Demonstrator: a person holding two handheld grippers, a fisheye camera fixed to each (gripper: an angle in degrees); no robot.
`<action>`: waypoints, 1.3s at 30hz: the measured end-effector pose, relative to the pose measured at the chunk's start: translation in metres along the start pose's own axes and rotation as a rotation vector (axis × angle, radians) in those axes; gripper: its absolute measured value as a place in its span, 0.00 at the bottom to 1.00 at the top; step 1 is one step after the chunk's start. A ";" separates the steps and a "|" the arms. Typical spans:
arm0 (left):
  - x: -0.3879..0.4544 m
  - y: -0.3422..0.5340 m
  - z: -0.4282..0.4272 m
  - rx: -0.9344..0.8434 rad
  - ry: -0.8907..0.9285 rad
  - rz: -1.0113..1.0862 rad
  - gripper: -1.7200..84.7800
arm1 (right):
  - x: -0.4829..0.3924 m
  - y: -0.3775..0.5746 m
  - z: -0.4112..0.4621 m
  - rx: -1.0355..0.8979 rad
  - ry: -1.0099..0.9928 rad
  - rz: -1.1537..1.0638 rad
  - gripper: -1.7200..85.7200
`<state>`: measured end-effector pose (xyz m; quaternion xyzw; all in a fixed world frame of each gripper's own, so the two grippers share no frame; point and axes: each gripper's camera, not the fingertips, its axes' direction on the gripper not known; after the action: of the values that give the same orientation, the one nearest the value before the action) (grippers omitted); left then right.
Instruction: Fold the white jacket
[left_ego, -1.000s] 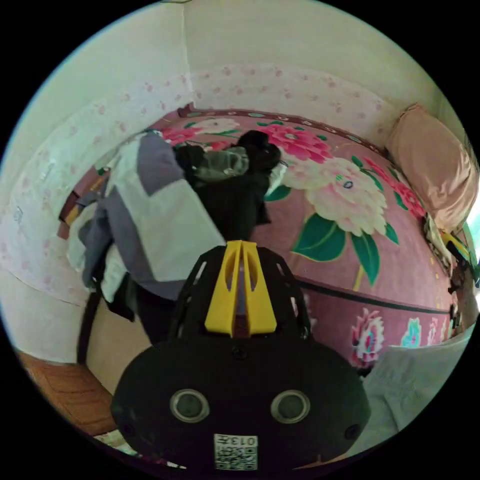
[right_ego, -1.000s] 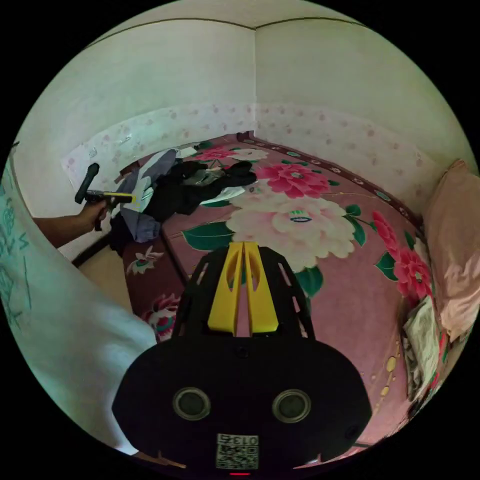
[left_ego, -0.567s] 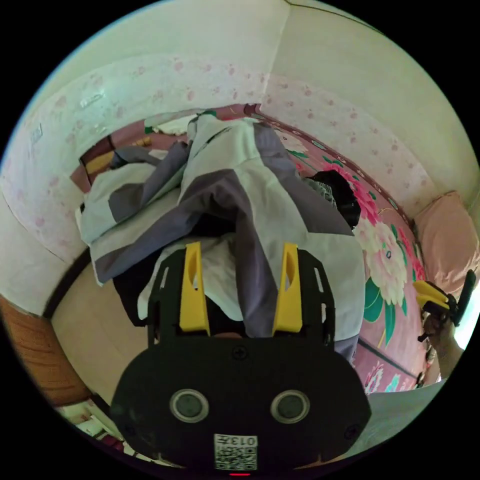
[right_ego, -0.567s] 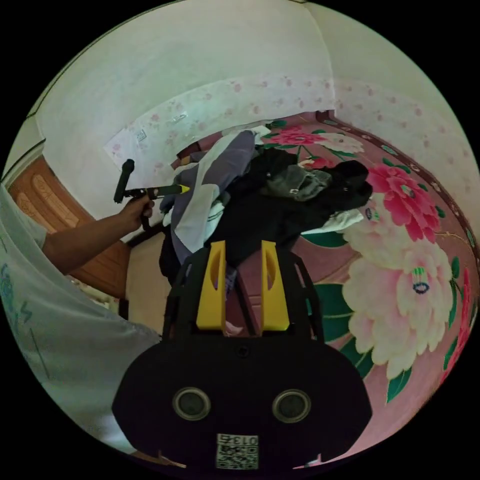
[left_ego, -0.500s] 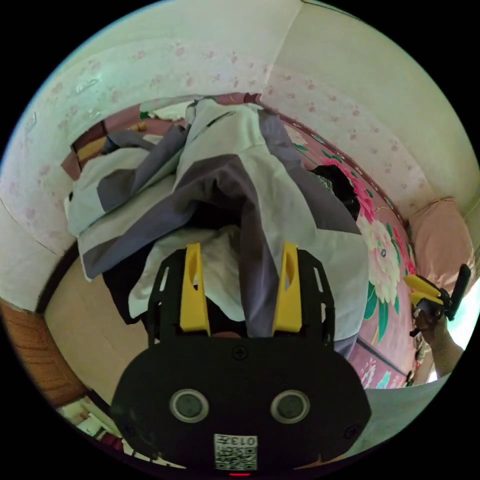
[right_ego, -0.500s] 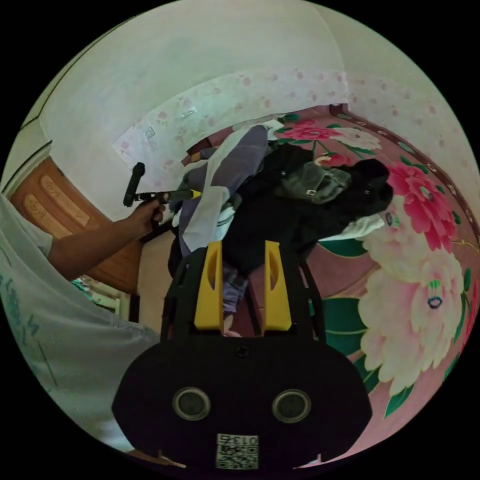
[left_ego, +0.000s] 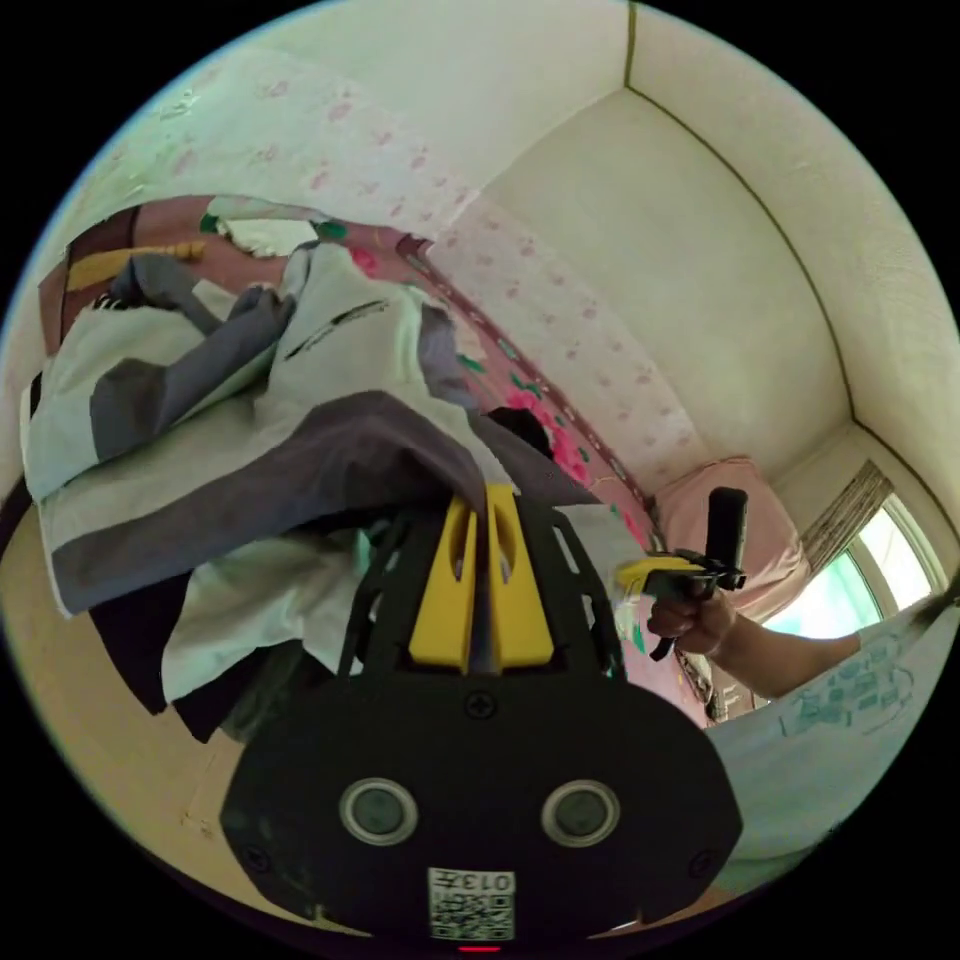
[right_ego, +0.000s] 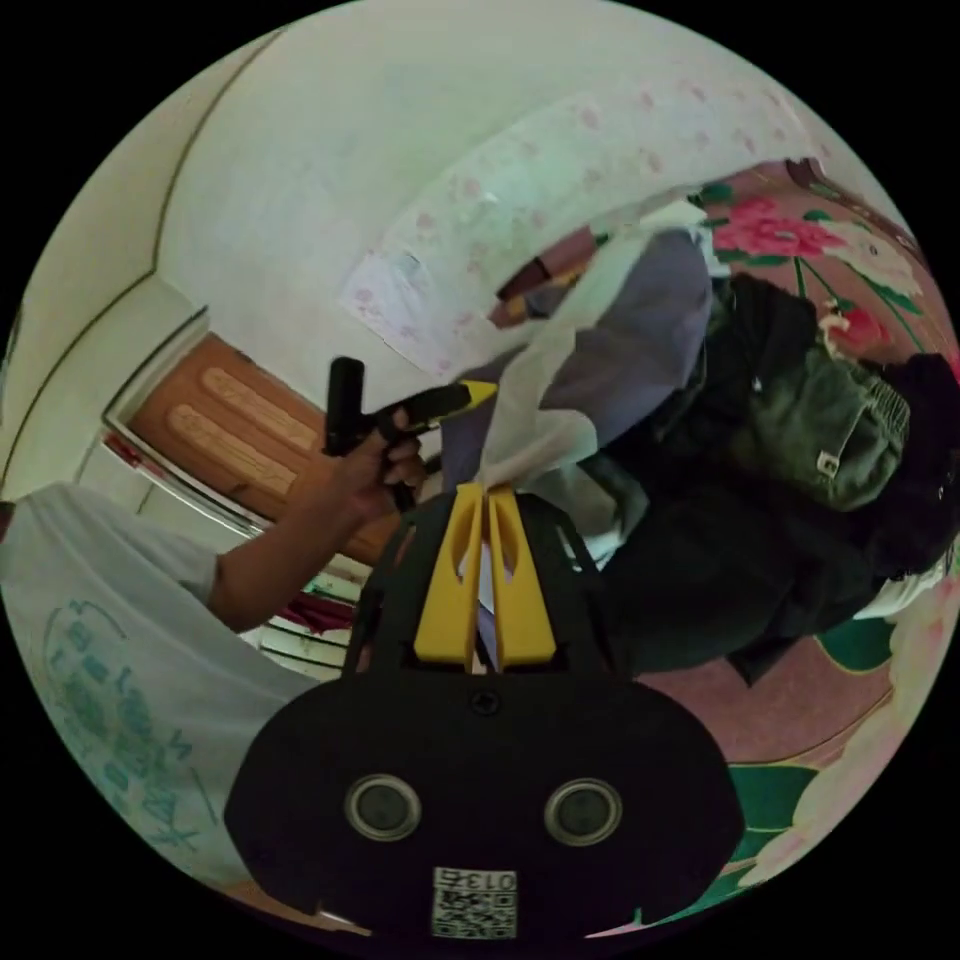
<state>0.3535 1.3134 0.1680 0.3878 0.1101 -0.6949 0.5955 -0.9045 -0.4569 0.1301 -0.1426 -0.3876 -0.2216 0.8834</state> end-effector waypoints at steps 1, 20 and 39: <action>0.003 -0.004 -0.005 0.022 0.015 0.015 0.02 | -0.004 -0.002 -0.015 0.043 -0.023 -0.012 0.02; 0.348 0.038 0.219 -0.365 1.135 0.484 0.08 | -0.087 0.331 -0.520 0.952 0.817 0.371 0.03; 0.113 0.106 0.224 -0.636 -0.426 0.390 0.24 | -0.059 0.425 -0.227 0.185 0.528 0.479 0.17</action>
<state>0.3598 1.0638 0.2765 0.0463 0.1181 -0.5654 0.8150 -0.5857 -0.1706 -0.0978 -0.0868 -0.1204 -0.0019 0.9889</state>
